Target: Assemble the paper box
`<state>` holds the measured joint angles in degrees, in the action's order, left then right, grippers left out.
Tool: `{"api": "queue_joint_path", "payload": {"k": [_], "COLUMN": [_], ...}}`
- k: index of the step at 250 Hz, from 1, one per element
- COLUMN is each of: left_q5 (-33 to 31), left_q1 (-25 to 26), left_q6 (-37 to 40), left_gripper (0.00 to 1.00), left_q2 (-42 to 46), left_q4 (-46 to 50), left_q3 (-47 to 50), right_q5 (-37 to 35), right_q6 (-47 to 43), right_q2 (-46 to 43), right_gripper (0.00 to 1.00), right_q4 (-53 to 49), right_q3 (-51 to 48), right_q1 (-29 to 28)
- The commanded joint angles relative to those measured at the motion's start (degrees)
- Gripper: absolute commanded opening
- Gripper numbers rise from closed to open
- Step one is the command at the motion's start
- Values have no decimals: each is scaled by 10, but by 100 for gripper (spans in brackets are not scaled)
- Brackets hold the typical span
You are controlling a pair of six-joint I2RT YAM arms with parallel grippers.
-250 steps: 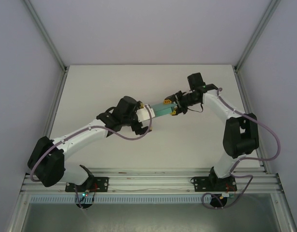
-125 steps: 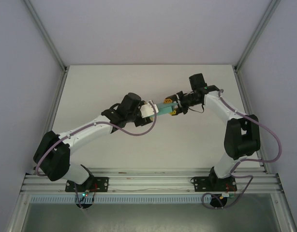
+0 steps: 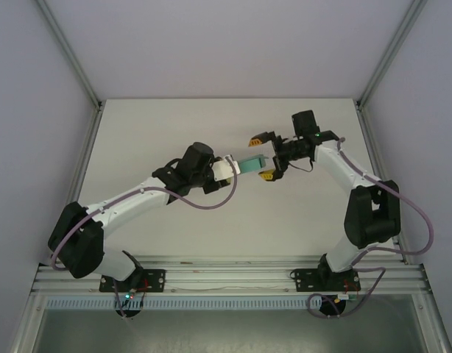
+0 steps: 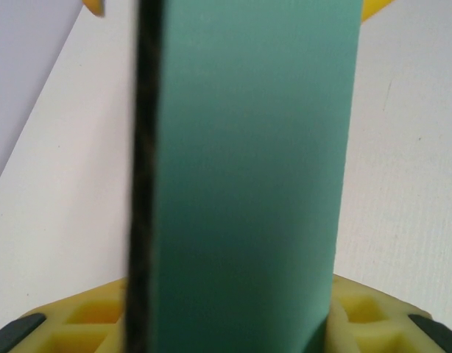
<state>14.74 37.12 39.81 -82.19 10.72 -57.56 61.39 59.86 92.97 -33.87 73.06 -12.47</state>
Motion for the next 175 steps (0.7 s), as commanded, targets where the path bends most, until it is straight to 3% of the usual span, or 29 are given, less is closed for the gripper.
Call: {"api": "queue_joint_path", "payload": {"k": [1,27,44,69,93,104,119,144,157,175], "left_q5": [15,43,38,100,148,166,172,151,141,138], "left_q1": [-3,-10,-17,-43,-68,-76,-80,-81,-81,-81], "left_q6": [24,54,44,55,49,51,55,53,49,51], "left_gripper": [30,30,30,30,30,30,31,31,31,31], "left_q2": [6,-12,-30,-61,-85,-95,-111,-141,-159,-182], "left_q4": [39,101,122,199,219,231,249,276,293,316], "left_q3": [-16,-27,-42,-75,-95,-105,-120,-142,-156,-173], "right_q5": [-118,-210,-317,-416,-438,-419,-339,-198,-173,-194], "right_q6": [-95,-235,-351,-491,-560,-573,-624,-736,-795,-867], "right_q2": [-33,-48,-71,-129,-198,-227,-257,-267,-267,-263], "right_gripper": [100,100,100,100,100,100,100,96,96,94], "right_q4": [-18,-8,-23,21,116,165,219,189,148,96], "right_q3": [14,33,36,-12,-92,-131,-168,-174,-165,-155], "right_q1": [45,69,67,67,68,68,68,55,35,-8]}}
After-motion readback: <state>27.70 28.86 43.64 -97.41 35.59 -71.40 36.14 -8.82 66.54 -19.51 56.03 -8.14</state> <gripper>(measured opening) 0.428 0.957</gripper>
